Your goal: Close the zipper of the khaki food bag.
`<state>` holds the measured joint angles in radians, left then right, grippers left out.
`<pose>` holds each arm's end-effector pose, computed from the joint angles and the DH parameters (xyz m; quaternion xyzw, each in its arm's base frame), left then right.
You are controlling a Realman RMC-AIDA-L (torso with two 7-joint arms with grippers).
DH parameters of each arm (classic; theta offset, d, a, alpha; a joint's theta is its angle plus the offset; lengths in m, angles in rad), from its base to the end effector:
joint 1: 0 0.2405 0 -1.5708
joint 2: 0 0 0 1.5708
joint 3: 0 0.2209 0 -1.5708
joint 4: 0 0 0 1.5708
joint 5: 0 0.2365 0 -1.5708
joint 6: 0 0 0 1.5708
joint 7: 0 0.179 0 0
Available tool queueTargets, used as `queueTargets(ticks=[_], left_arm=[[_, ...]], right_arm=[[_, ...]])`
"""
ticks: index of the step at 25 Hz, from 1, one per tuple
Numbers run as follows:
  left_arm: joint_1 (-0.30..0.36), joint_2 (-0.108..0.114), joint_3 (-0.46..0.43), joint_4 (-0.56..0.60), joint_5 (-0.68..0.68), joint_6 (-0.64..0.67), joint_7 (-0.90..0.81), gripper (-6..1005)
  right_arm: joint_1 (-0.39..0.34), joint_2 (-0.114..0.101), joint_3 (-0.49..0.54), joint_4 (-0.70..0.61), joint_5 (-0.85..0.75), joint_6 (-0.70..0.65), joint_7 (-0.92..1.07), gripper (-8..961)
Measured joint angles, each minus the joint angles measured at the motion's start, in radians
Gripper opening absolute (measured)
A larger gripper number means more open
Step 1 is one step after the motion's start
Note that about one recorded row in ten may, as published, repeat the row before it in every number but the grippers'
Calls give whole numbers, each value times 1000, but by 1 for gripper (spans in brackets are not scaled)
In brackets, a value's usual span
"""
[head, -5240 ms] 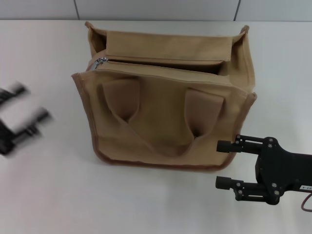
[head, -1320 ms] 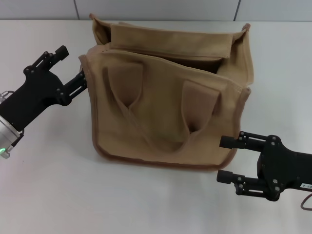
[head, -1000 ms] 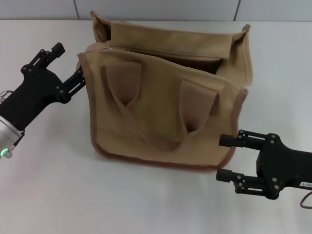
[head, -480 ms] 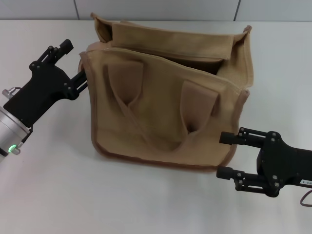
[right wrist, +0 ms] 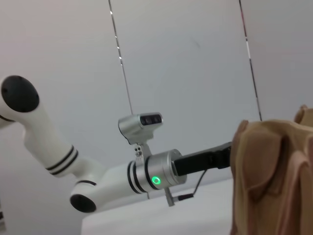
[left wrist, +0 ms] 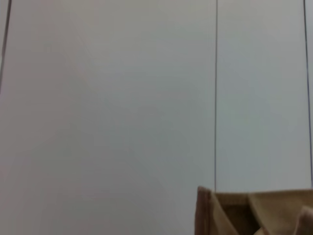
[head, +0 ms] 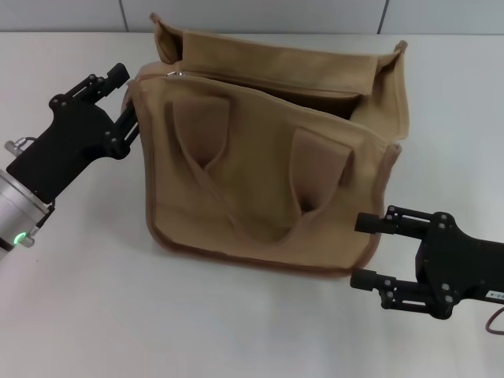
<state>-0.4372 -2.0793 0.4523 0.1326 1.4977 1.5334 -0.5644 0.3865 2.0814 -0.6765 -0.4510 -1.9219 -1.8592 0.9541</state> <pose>-0.2714 0.3257 -0.0162 -0.8031 -0.1470 -0.4072 0.4095 0.2445 0.2539 -0.0308 -0.9215 0.1110 0.3660 0.0672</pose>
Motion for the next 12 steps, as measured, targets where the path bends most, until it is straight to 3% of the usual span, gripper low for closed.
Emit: queueTargets(ticks=[12], left_arm=[[16, 4, -6, 1, -1, 135, -1, 128]], right_arm=[[0, -9, 53, -9, 14, -136, 2, 712]])
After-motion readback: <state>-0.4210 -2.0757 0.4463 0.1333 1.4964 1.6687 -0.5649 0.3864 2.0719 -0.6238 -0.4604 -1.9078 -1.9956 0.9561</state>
